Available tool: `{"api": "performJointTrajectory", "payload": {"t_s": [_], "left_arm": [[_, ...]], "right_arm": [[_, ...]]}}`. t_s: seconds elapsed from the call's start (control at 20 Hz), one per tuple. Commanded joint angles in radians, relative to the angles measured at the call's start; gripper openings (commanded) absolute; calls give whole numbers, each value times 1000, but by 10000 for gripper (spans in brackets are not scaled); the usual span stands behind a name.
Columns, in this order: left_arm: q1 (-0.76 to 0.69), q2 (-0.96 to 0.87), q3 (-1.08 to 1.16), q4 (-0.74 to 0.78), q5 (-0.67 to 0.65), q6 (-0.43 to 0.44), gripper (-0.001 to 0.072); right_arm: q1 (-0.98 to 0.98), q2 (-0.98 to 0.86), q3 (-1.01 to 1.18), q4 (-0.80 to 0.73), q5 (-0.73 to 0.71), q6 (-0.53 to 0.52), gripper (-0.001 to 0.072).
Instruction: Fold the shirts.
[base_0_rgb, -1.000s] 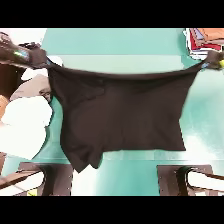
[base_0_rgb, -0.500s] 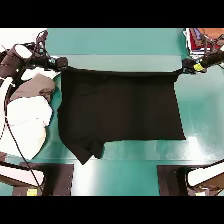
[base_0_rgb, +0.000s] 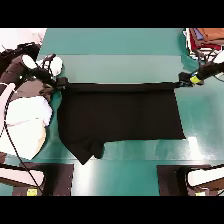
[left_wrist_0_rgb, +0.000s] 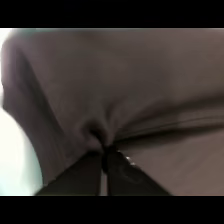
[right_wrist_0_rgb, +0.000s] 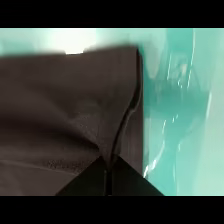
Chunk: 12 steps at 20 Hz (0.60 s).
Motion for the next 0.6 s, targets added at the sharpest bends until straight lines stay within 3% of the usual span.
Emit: {"api": "performJointTrajectory", "payload": {"t_s": [0.0,0.05,0.25,0.4,0.55], "left_arm": [[1,10,-84,16,-37,-47,521],[1,17,-84,16,-53,-70,601],[1,190,-132,65,-109,-69,600],[1,414,-341,79,-172,-74,601],[1,644,-638,50,-186,-144,601]], "right_arm": [[0,50,-135,35,-33,6,247],[-8,58,-143,61,-27,6,380],[-32,166,-146,93,51,6,382],[-34,274,-146,93,109,5,381],[-34,353,-146,94,118,5,382]]}}
